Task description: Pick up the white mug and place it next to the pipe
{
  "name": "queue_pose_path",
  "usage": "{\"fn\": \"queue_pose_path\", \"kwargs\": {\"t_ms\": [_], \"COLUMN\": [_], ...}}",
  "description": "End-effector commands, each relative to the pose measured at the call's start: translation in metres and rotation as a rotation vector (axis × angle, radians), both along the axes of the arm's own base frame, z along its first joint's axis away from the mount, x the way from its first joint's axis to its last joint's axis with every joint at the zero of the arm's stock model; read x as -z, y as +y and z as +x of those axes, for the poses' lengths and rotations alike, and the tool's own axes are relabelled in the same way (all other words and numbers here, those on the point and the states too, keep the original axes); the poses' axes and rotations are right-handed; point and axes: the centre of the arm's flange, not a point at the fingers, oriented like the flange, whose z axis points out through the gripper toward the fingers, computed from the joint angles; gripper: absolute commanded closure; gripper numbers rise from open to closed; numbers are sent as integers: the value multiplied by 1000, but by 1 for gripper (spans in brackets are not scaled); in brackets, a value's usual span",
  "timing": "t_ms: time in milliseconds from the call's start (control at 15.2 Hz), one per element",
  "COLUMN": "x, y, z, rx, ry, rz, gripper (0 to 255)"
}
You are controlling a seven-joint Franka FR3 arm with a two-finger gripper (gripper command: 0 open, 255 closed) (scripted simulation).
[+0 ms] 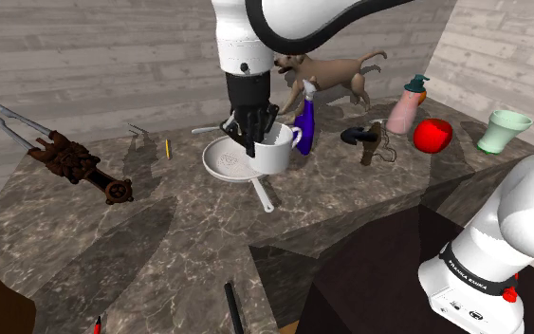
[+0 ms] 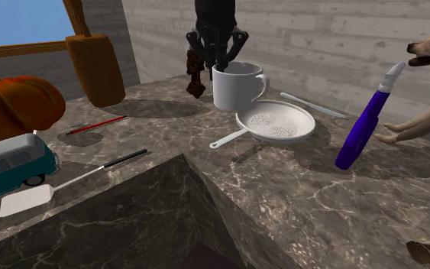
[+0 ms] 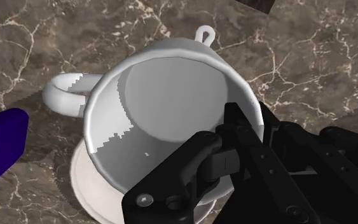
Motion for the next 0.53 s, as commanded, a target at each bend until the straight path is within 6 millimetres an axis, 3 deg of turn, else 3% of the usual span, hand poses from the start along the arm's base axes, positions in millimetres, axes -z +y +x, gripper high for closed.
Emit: {"fn": "queue_pose_path", "kwargs": {"t_ms": [0,462], "x": [0,-1], "y": [-25,-115], "z": [-7,-27], "rx": [-1,-1], "ry": [0,0], "rz": [1,1], "gripper": [255,255]}}
